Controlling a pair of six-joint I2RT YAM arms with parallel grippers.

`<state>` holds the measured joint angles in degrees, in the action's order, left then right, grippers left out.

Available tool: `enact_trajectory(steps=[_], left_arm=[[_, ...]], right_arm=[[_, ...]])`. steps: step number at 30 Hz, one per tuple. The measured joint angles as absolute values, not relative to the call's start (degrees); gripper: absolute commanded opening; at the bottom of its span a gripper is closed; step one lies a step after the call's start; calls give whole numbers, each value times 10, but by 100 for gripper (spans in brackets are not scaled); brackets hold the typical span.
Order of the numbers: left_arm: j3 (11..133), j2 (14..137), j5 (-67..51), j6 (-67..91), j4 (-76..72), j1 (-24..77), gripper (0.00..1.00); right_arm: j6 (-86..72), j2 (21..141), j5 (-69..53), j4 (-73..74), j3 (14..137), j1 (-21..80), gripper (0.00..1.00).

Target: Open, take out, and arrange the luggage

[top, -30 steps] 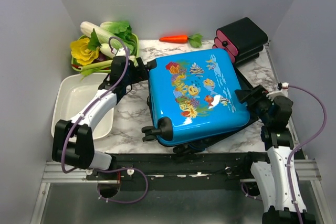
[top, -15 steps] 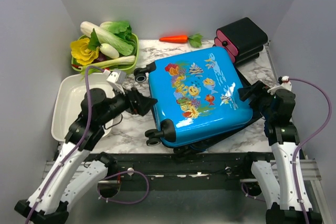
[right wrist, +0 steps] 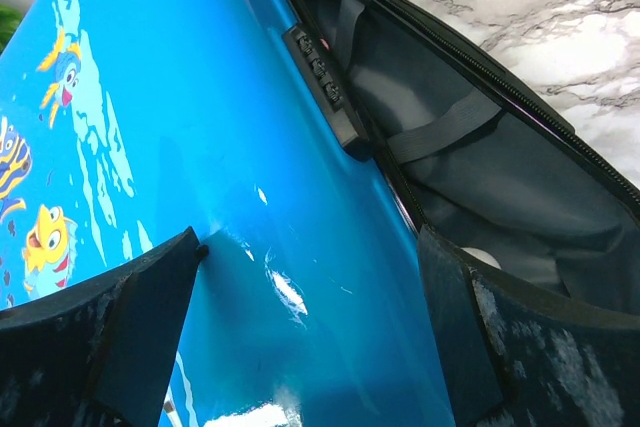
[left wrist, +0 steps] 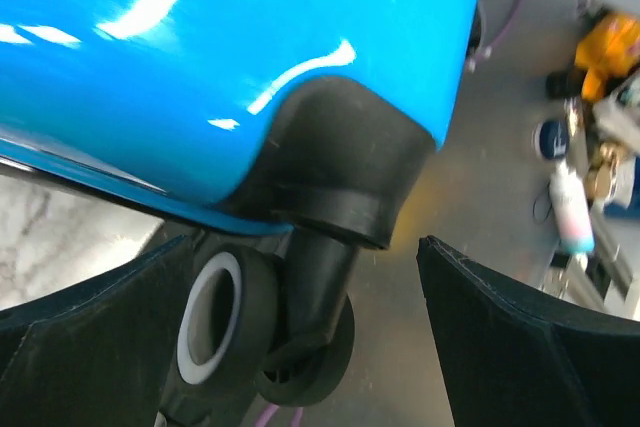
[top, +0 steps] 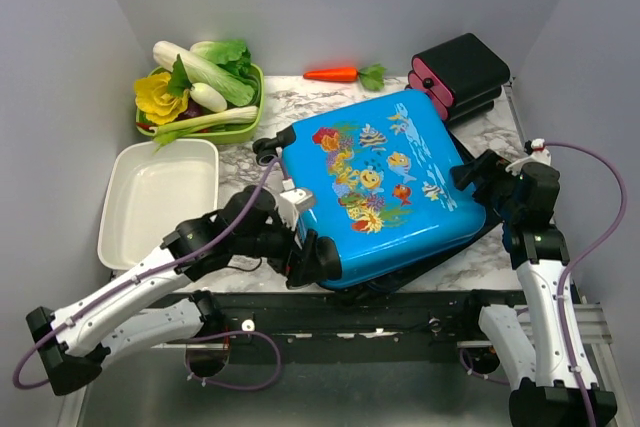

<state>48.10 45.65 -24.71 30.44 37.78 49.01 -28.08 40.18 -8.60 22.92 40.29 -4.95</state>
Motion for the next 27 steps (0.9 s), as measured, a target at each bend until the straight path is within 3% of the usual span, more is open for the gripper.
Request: enact_trajectory(steps=[6, 8, 9, 10, 12, 13, 18, 27], left_arm=[[509, 501, -195, 290, 441, 579, 99], [512, 502, -186, 285, 458, 587, 90], [512, 502, -183, 283, 461, 587, 77], [514, 504, -181, 283, 465, 590, 46], [517, 511, -177, 280, 465, 591, 19], [520, 517, -179, 269, 460, 593, 0], [542, 529, -185, 256, 418, 616, 0], [616, 463, -57, 295, 382, 624, 0]], right_arm=[[-279, 404, -86, 228, 403, -50, 98], [-278, 405, -87, 228, 403, -50, 98], [-278, 405, -87, 228, 403, -50, 98], [-278, 405, -88, 228, 403, -50, 98], [-278, 405, -91, 228, 403, -50, 98], [-278, 405, -92, 227, 403, -50, 98], [-276, 405, -94, 229, 403, -50, 98], [-272, 377, -65, 238, 449, -50, 97]])
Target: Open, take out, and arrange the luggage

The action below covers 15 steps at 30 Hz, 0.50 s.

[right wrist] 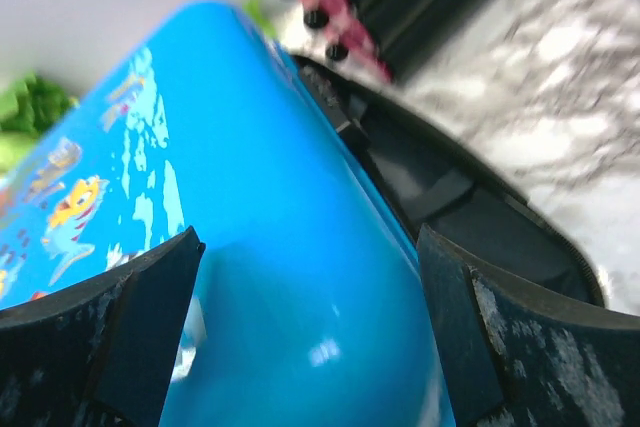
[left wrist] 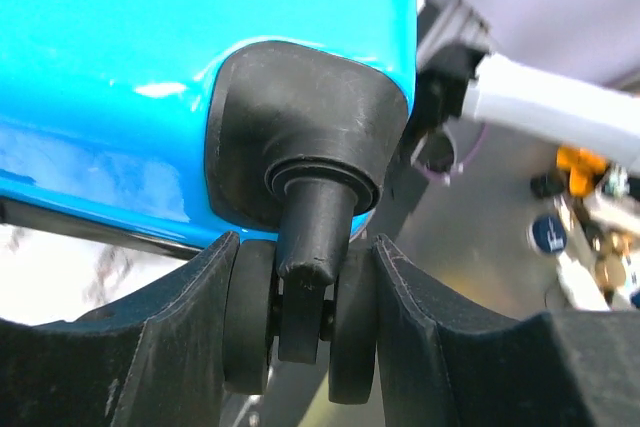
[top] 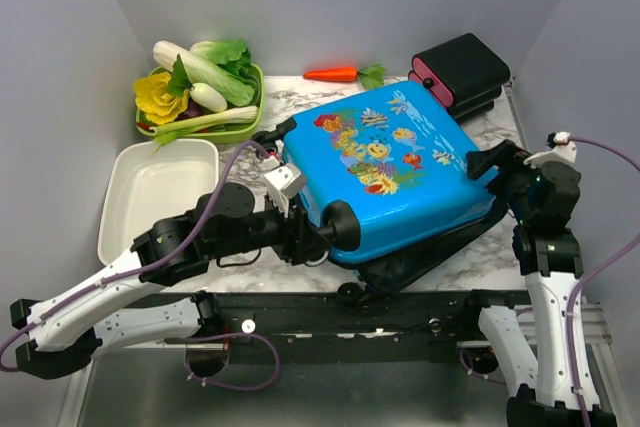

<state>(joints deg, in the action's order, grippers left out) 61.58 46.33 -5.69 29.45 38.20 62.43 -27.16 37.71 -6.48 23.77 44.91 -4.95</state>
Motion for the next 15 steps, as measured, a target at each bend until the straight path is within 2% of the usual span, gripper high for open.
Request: enact_trajectory(steps=[9, 12, 15], left_arm=[[712, 560, 116, 290, 245, 620, 0], [716, 562, 143, 277, 198, 580, 0], [716, 560, 139, 274, 154, 499, 0]], right_arm=[[-266, 372, 35, 251, 563, -50, 96], [-251, 390, 67, 263, 571, -49, 97], [-236, 402, 114, 275, 571, -49, 97]])
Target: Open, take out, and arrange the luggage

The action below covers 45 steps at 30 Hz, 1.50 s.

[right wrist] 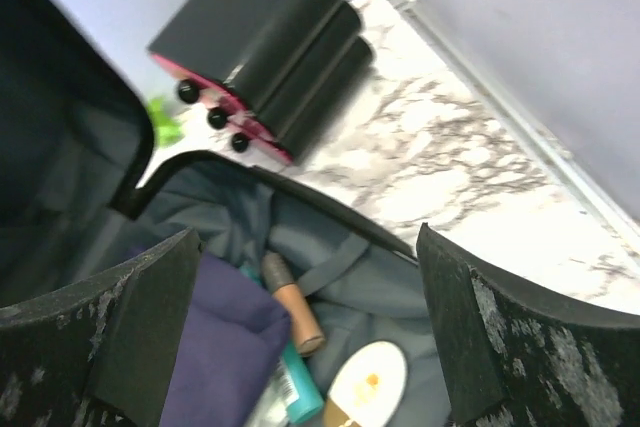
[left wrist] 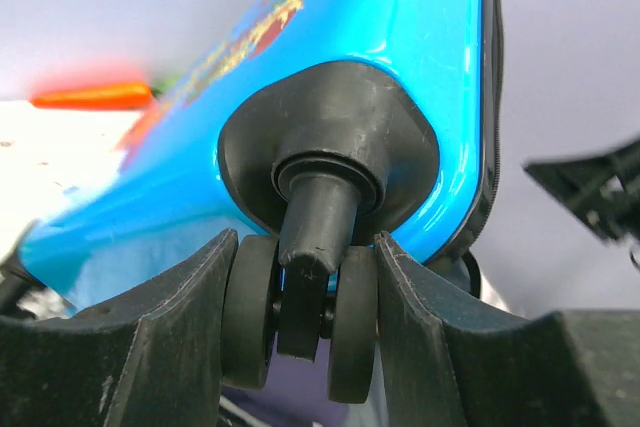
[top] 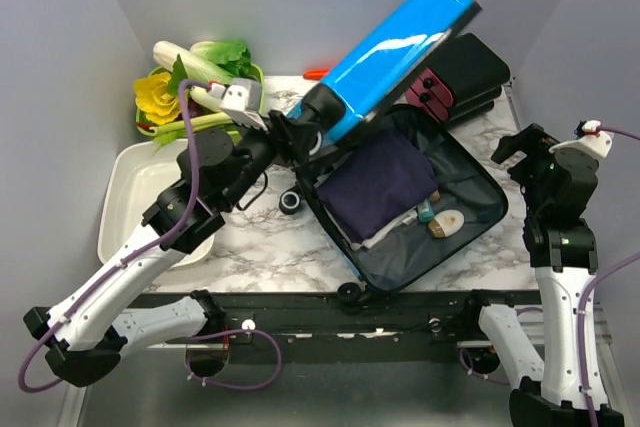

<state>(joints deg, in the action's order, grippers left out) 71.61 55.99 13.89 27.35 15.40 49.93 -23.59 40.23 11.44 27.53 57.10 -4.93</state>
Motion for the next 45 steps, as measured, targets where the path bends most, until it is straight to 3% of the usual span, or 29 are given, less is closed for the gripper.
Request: enact_trajectory(steps=[4, 7, 18, 26, 29, 30, 33, 36, 39, 45], left_arm=[[716, 560, 130, 263, 114, 433, 0], [720, 567, 113, 252, 103, 418, 0], [769, 625, 47, 227, 77, 315, 0], [767, 636, -10, 225, 48, 263, 0], [768, 648, -27, 222, 26, 233, 0], [770, 656, -39, 223, 20, 219, 0], [789, 690, -69, 225, -3, 177, 0], [810, 732, -93, 229, -27, 145, 0], [845, 783, -114, 230, -43, 118, 0], [927, 894, -162, 244, -75, 77, 0]], right_arm=[[-220, 423, 170, 284, 571, -50, 97], [-193, 464, 181, 283, 571, -53, 92], [187, 760, -86, 246, 609, -70, 89], [284, 856, -132, 245, 677, -74, 88], [288, 908, -131, 258, 691, -76, 79], [286, 922, -131, 265, 699, -76, 61], [277, 968, -131, 278, 709, -77, 32], [261, 979, -134, 283, 712, -78, 14], [269, 970, -140, 278, 703, -80, 1], [237, 893, -107, 242, 615, -80, 1]])
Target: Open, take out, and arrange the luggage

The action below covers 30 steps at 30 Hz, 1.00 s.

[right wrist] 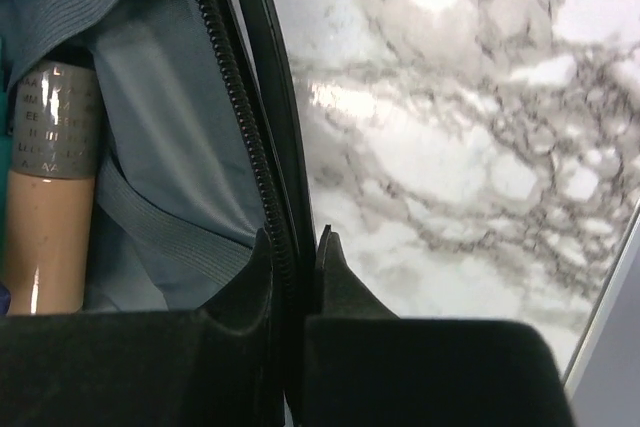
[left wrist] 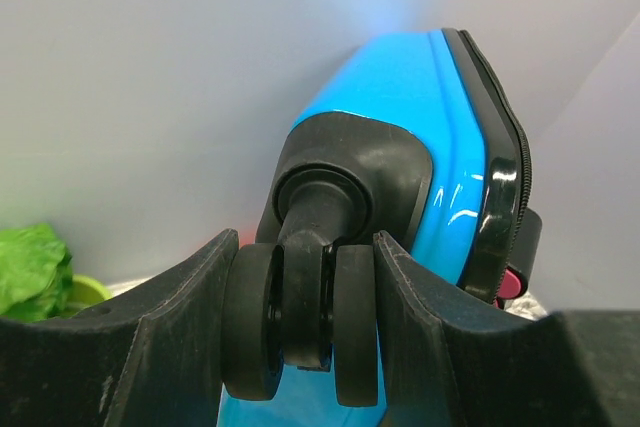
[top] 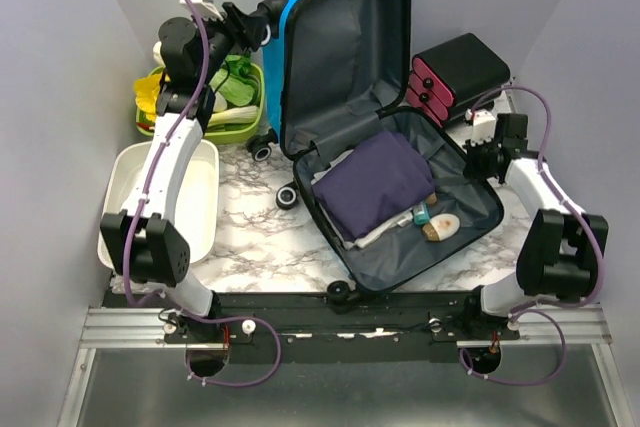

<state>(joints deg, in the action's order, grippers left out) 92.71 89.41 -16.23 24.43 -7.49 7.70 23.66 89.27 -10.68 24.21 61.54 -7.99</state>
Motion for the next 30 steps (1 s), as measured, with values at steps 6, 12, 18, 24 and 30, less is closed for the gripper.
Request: enact_trajectory(steps=[6, 12, 18, 24, 30], left_arm=[[1024, 1005, -232, 264, -117, 60, 0], [1196, 1151, -285, 295, -143, 41, 0], [1345, 1267, -319, 351, -167, 27, 0], [1357, 1308, -330, 409, -223, 19, 0], [1322, 1313, -317, 432, -288, 18, 6]], right_arm=[[152, 768, -71, 177, 479, -69, 1], [55, 681, 15, 134, 396, -4, 1], [-79, 607, 127, 105, 330, 88, 1], [-176, 579, 160, 124, 316, 121, 1], [-208, 514, 155, 75, 252, 124, 1]])
